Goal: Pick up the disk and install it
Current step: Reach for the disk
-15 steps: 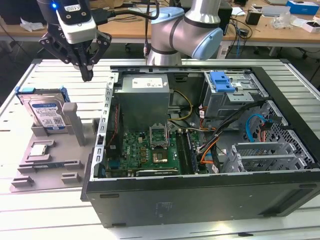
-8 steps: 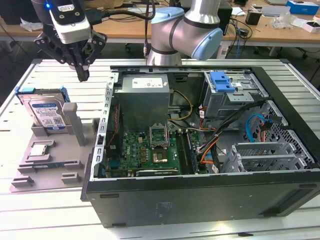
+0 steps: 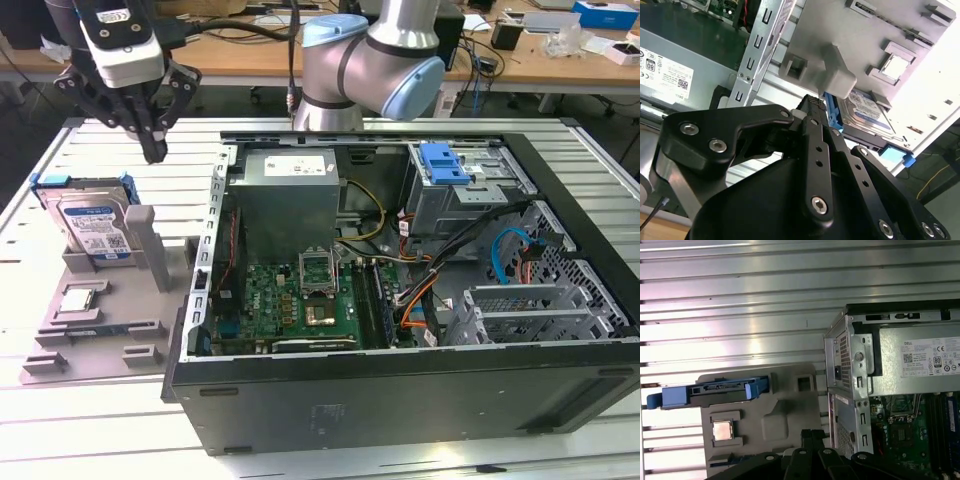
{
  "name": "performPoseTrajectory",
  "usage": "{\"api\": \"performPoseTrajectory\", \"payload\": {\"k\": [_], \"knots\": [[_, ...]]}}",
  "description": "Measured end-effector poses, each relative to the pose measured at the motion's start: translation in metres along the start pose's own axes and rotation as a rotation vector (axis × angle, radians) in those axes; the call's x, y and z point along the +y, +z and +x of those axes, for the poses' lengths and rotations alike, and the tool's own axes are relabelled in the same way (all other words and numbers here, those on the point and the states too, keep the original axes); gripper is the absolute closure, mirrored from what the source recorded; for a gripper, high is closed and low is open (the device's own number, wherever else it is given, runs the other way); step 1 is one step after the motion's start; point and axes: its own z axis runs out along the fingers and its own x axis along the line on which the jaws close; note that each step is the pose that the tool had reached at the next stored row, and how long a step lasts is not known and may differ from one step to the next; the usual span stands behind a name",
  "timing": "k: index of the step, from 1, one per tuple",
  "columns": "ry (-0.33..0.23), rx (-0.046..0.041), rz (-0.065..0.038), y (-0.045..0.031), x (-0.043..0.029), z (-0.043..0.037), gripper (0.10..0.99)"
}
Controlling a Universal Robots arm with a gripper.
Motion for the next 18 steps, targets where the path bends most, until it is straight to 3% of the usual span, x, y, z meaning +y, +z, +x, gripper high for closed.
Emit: {"api": "performPoseTrajectory", "payload": {"k": [18], "knots": [[0.000, -0.0001, 0.000, -0.0002, -0.0019, 0.0248, 0.980]]}}
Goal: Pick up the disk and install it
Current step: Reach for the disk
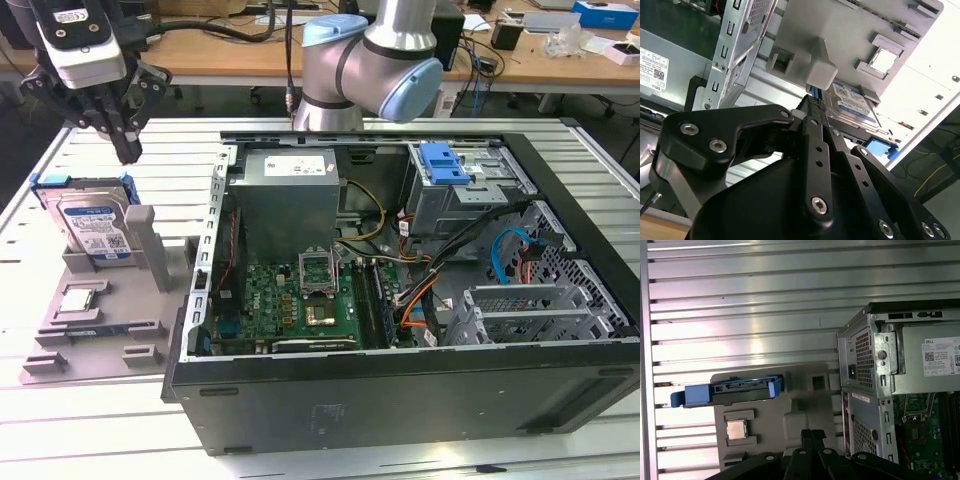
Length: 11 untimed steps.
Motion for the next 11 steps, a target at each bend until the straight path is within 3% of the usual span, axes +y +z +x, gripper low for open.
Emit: {"api": "performPoseTrajectory", "payload": {"k": [11], "knots": [[0.000, 0.0001, 0.000, -0.0002, -0.0007, 0.0093, 0.980]]}}
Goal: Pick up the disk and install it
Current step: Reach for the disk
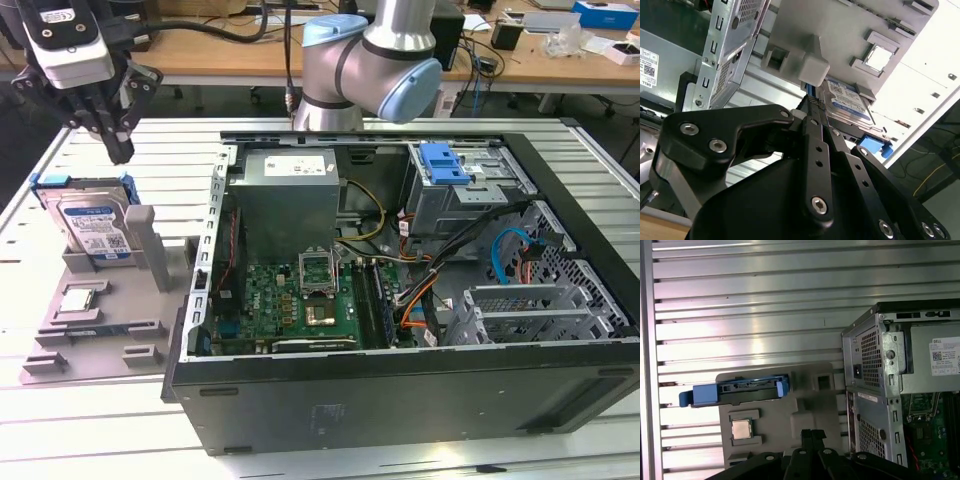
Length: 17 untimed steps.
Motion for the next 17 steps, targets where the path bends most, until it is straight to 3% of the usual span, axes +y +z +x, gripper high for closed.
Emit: {"api": "performPoseTrajectory", "payload": {"k": [17], "knots": [[0.000, -0.0001, 0.000, -0.0003, -0.0012, 0.0166, 0.980]]}}
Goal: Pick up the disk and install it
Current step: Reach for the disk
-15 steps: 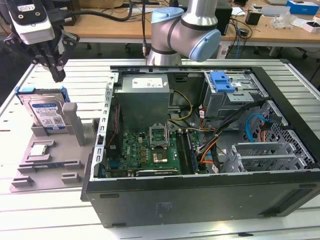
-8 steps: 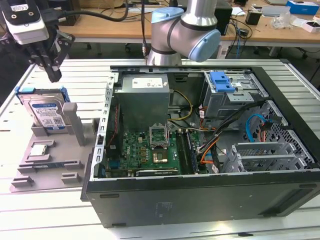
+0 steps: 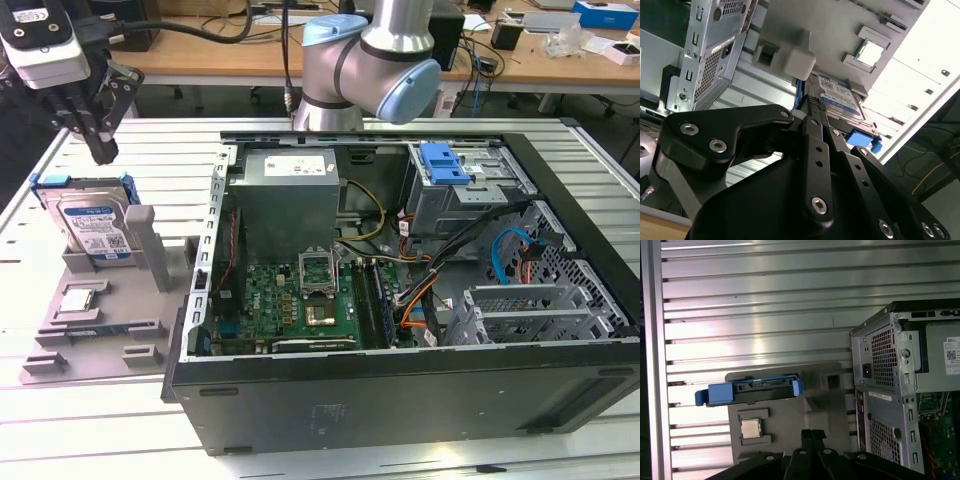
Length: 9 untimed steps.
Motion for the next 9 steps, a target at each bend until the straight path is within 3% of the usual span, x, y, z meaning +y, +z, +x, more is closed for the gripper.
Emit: {"api": "performPoseTrajectory", "payload": {"k": [9], "knots": [[0.000, 0.0000, 0.000, -0.0002, -0.0009, 0.0117, 0.980]]}}
